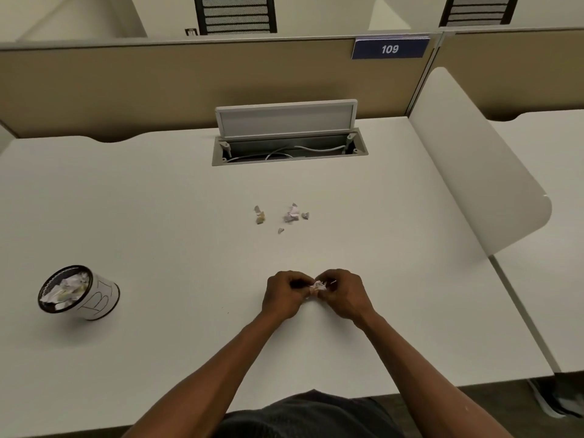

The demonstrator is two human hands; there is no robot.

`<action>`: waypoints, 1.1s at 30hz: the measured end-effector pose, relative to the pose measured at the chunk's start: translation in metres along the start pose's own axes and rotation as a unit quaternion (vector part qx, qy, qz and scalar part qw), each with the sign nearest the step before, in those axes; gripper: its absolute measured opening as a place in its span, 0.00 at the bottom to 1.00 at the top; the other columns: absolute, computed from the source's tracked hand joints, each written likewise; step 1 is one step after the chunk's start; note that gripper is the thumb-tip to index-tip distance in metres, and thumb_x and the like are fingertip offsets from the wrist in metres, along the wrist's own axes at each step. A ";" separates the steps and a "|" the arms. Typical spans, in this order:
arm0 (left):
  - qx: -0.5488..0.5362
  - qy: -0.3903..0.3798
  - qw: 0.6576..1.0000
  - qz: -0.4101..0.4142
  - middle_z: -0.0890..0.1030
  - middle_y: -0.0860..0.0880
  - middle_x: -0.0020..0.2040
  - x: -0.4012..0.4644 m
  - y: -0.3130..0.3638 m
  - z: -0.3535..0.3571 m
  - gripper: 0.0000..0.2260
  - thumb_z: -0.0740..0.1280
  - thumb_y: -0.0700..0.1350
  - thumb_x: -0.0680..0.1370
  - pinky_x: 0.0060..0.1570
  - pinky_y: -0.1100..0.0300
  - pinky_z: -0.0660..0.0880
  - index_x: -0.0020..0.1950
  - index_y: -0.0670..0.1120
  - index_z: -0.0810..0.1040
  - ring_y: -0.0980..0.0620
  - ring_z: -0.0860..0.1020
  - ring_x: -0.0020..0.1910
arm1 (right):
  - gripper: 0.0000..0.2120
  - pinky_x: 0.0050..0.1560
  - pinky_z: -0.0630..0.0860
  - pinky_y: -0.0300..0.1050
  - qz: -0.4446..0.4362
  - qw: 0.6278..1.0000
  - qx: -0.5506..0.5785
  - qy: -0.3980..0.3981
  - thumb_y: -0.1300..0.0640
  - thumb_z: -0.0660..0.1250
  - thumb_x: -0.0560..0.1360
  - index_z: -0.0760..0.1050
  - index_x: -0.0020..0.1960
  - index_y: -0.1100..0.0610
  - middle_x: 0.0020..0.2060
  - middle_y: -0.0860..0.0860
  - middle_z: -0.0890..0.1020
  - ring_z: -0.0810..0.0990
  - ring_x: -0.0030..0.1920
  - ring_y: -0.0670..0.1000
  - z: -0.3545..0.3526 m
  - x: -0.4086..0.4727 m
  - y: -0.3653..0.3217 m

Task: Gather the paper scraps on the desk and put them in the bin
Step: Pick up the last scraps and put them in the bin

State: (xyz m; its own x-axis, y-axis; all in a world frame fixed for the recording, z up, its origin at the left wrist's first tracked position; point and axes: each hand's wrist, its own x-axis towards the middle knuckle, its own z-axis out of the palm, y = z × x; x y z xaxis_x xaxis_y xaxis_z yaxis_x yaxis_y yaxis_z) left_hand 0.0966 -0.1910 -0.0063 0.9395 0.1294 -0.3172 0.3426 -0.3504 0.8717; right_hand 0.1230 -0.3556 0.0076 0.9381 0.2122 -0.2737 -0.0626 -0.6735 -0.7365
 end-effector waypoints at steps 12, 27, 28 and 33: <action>-0.285 0.011 0.958 0.004 0.87 0.48 0.49 -0.016 0.020 -0.081 0.07 0.77 0.40 0.72 0.48 0.66 0.79 0.50 0.46 0.87 0.53 0.85 0.50 | 0.08 0.54 0.80 0.41 0.032 0.893 0.423 -0.149 0.63 0.74 0.73 0.84 0.52 0.61 0.51 0.60 0.86 0.85 0.52 0.54 0.012 0.012 -0.071; -0.346 0.243 0.894 0.148 0.87 0.46 0.53 -0.074 0.045 -0.297 0.10 0.74 0.38 0.74 0.59 0.57 0.79 0.55 0.47 0.85 0.47 0.83 0.57 | 0.10 0.52 0.81 0.41 -0.139 0.849 0.413 -0.300 0.66 0.69 0.77 0.82 0.57 0.62 0.51 0.58 0.86 0.85 0.53 0.56 0.090 0.035 -0.315; -0.336 0.259 0.893 0.149 0.87 0.46 0.53 -0.079 0.042 -0.310 0.10 0.74 0.38 0.74 0.59 0.56 0.79 0.55 0.47 0.85 0.47 0.83 0.57 | 0.10 0.52 0.81 0.41 -0.144 0.847 0.408 -0.309 0.66 0.69 0.77 0.82 0.57 0.62 0.50 0.57 0.86 0.86 0.52 0.55 0.100 0.035 -0.327; -0.317 0.305 0.889 0.124 0.86 0.44 0.53 -0.098 0.010 -0.365 0.09 0.76 0.40 0.74 0.61 0.55 0.77 0.53 0.47 0.86 0.48 0.83 0.58 | 0.10 0.52 0.82 0.43 -0.152 0.845 0.378 -0.345 0.66 0.70 0.76 0.82 0.56 0.63 0.50 0.57 0.86 0.86 0.52 0.55 0.155 0.034 -0.370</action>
State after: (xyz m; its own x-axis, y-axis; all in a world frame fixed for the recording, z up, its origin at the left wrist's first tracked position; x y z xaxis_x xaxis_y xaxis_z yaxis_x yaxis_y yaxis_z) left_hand 0.0078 0.1309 0.1697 0.7439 0.6683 0.0080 -0.1266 0.1292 0.9835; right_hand 0.1251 0.0104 0.1748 0.5441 0.8325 -0.1047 -0.2998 0.0764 -0.9510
